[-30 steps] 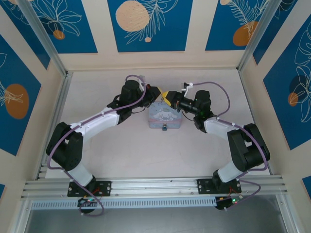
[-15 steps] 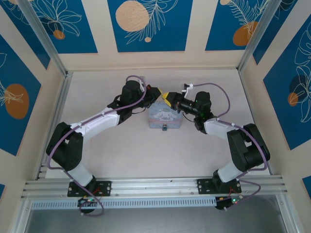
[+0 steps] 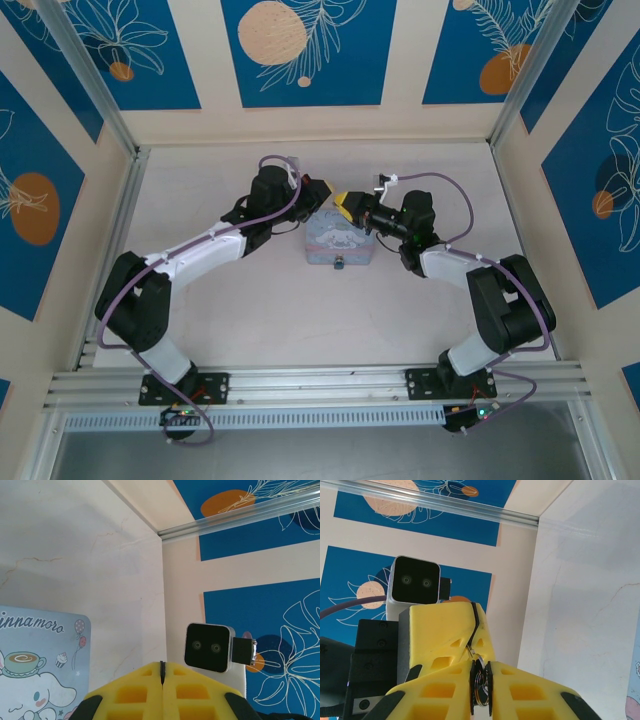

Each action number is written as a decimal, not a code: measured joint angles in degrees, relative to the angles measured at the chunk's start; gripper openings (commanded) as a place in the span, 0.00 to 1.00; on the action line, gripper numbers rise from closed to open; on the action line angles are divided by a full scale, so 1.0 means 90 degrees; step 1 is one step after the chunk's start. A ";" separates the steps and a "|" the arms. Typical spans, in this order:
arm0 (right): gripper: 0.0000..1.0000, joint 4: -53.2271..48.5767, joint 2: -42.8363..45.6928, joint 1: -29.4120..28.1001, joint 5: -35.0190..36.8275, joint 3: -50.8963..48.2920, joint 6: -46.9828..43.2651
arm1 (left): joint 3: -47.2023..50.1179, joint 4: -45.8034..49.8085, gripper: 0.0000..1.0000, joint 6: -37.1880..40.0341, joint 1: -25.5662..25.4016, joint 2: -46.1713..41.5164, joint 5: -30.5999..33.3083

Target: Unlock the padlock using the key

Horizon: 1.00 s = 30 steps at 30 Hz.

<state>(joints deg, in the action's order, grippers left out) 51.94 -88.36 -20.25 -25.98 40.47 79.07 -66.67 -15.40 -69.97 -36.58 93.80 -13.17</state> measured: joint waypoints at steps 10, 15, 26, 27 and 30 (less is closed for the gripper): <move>0.11 0.0005 0.0000 0.0000 0.0000 0.0034 0.0051 | 0.0000 -0.0010 0.00 -0.0002 0.0000 0.0000 0.0046; 0.08 0.0017 -0.0005 0.0000 0.0005 0.0039 0.0097 | 0.0000 -0.0024 0.00 -0.0002 0.0000 0.0000 0.0095; 0.12 0.0056 -0.0085 -0.0007 -0.0019 0.0117 0.0192 | 0.0005 -0.0041 0.00 -0.0017 -0.0005 -0.0002 0.0189; 0.12 0.0058 -0.0085 -0.0007 -0.0019 0.0124 0.0192 | 0.0005 -0.0051 0.00 -0.0017 -0.0005 -0.0002 0.0192; 0.12 0.0070 -0.0085 -0.0007 -0.0032 0.0136 0.0194 | 0.0010 -0.0051 0.00 -0.0019 -0.0005 -0.0036 0.0199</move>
<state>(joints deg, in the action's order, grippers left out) 52.58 -89.12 -20.32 -26.26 41.69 80.82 -66.59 -15.86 -70.15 -36.62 93.47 -11.38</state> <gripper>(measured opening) 0.123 0.046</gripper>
